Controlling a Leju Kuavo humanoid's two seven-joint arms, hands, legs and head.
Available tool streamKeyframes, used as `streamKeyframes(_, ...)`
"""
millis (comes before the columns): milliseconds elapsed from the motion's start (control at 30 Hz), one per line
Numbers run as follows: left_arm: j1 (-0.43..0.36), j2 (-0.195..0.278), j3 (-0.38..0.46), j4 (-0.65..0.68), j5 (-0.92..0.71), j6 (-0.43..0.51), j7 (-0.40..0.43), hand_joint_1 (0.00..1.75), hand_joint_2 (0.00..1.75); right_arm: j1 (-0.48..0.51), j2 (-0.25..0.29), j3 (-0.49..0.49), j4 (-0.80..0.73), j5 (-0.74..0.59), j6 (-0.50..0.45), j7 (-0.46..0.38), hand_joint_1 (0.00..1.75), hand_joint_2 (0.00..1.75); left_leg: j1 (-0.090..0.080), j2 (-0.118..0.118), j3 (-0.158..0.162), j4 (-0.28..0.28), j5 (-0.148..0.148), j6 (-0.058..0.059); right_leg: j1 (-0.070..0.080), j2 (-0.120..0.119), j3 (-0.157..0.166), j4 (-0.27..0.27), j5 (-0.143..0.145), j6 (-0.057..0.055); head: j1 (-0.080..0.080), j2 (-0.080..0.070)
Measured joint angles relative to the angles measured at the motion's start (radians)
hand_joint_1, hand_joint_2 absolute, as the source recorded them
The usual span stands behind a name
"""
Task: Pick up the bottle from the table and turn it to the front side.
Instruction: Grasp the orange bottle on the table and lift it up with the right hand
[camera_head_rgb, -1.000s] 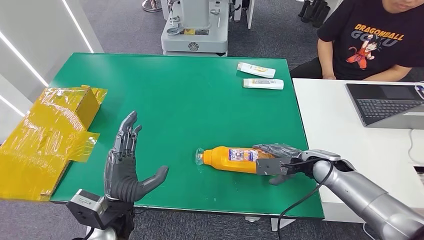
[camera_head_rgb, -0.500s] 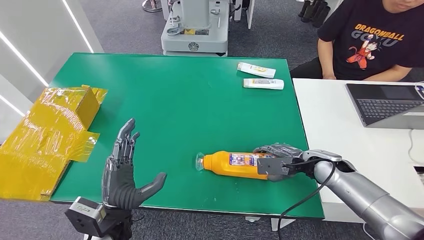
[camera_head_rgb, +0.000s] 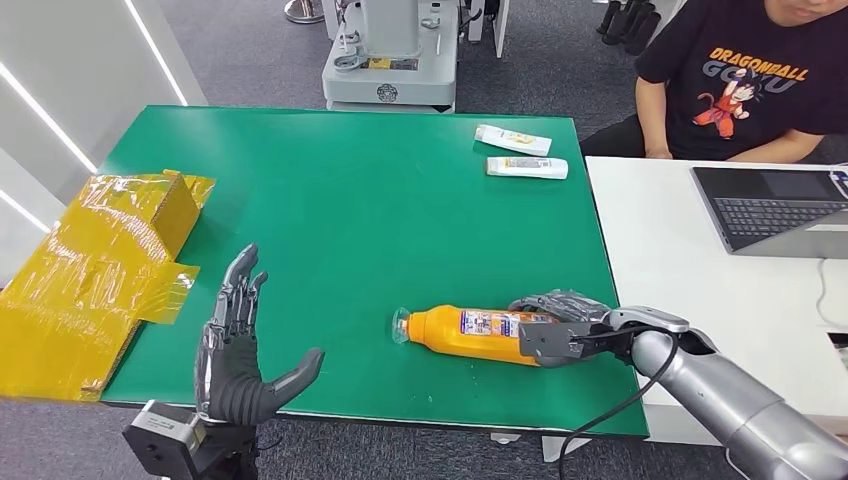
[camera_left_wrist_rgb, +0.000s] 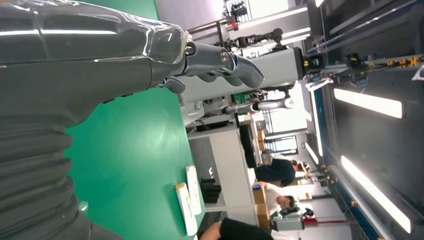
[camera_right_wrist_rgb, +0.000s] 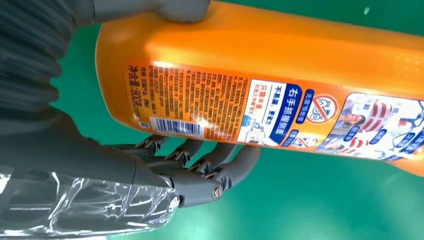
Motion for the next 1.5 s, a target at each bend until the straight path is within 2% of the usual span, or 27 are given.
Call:
streamKeyframes(167,0.019,0.001,0.003,-0.019,-0.001,0.023,0.000,0.00,1.75,0.003,0.003,-0.022,0.001,0.008,-0.036,-0.013,1.75,1.75,0.000,0.000,0.000,0.000,0.000,0.000,0.000,0.000,0.000,0.000,0.000,0.000,0.000,0.000)
streamKeyframes(333,0.021,-0.001,0.004,-0.027,0.003,0.034,-0.007,0.00,1.75,0.027,0.041,-0.092,0.000,0.011,-0.214,-0.034,1.75,1.75,0.000,0.000,0.000,0.000,0.000,0.000,0.000,0.000,0.000,0.000,0.000,0.000,0.000,0.000)
streamKeyframes(433,0.020,-0.001,0.004,-0.027,0.004,0.035,-0.009,0.00,1.75,0.041,0.063,-0.129,-0.005,0.009,-0.258,-0.038,1.75,1.75,0.000,-0.001,0.000,0.000,0.000,0.000,0.000,-0.001,0.000,0.000,0.000,0.000,0.000,0.000)
streamKeyframes(633,-0.003,-0.015,0.004,-0.026,0.010,0.008,-0.012,0.00,1.75,0.144,0.090,-0.247,-0.082,-0.025,-0.478,-0.053,1.75,1.75,0.000,-0.002,-0.001,0.000,0.000,0.000,0.000,-0.002,0.000,0.000,0.000,0.000,0.000,0.000)
streamKeyframes(967,-0.062,-0.024,0.003,-0.010,0.014,-0.022,-0.031,0.00,1.75,0.287,0.127,-0.408,-0.237,-0.034,-0.635,-0.081,1.75,1.75,0.000,-0.001,-0.001,0.000,0.000,0.000,0.000,-0.002,-0.001,0.000,0.000,0.000,0.000,0.000)
streamKeyframes(1133,-0.101,-0.025,0.002,0.007,0.026,-0.049,-0.023,0.00,1.75,0.337,0.147,-0.460,-0.315,-0.029,-0.678,-0.099,1.75,1.75,0.000,-0.001,-0.001,0.000,0.000,0.000,0.000,-0.001,-0.001,0.000,0.000,0.000,0.000,0.000)
streamKeyframes(1333,-0.119,-0.025,0.002,0.020,0.041,-0.064,-0.022,0.00,1.75,0.358,0.156,-0.482,-0.355,-0.029,-0.681,-0.112,1.75,1.75,0.000,-0.001,-0.001,0.000,0.000,0.000,0.000,-0.001,-0.001,0.000,0.000,0.000,0.000,0.000)
streamKeyframes(1500,-0.181,-0.023,0.002,0.063,0.101,-0.136,-0.011,0.00,1.75,0.348,0.185,-0.483,-0.362,-0.051,-0.656,-0.167,1.75,1.75,0.000,-0.001,-0.002,0.000,0.000,0.000,0.000,-0.001,-0.001,0.000,0.000,0.000,0.000,0.000)
